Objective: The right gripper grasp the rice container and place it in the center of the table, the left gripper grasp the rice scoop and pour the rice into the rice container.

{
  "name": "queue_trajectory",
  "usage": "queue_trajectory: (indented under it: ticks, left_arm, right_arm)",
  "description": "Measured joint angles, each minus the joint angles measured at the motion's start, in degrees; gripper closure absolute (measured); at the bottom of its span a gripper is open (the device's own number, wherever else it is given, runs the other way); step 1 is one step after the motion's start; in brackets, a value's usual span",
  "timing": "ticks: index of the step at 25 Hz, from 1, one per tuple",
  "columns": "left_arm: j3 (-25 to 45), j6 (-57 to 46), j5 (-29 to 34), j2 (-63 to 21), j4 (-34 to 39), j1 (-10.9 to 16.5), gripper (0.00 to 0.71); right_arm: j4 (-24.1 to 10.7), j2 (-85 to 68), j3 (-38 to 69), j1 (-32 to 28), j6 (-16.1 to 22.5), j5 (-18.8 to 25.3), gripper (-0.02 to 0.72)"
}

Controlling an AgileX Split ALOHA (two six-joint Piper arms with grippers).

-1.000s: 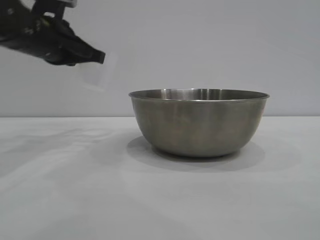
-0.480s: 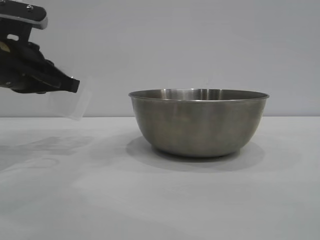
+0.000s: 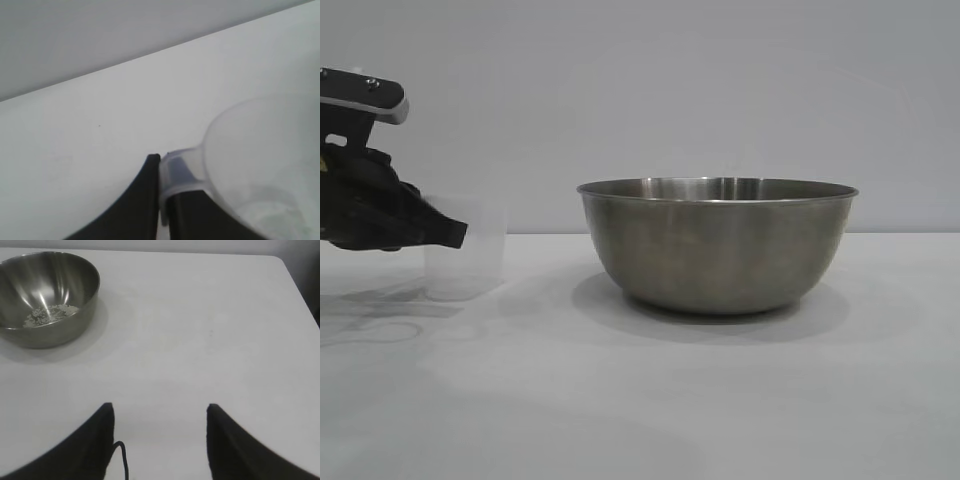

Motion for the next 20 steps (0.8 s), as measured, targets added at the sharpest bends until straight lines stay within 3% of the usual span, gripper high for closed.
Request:
queue_trajectory:
  ticks: [2,6,7,13,20]
  left_arm:
    - [0.6,-0.1,0.0,0.0,0.3,0.0,0.444]
    - [1.9,-0.2,0.0,0.0,0.5,0.0,0.452]
    - [2.1,-0.2,0.0,0.0,0.5,0.0,0.41]
    - [5.5,-0.3,0.0,-2.4,1.0,0.0,0.426]
    - [10.7,-0.3,0.0,-13.3,2.4,0.0,0.426]
  right_arm:
    - [0.0,0.0,0.0,0.0,0.0,0.0,0.312]
    - [0.0,0.0,0.0,0.0,0.0,0.0,0.312]
    - [0.0,0.0,0.0,0.0,0.0,0.0,0.312]
    - [0.0,0.0,0.0,0.0,0.0,0.0,0.312]
    - [0.0,0.0,0.0,0.0,0.0,0.0,0.312]
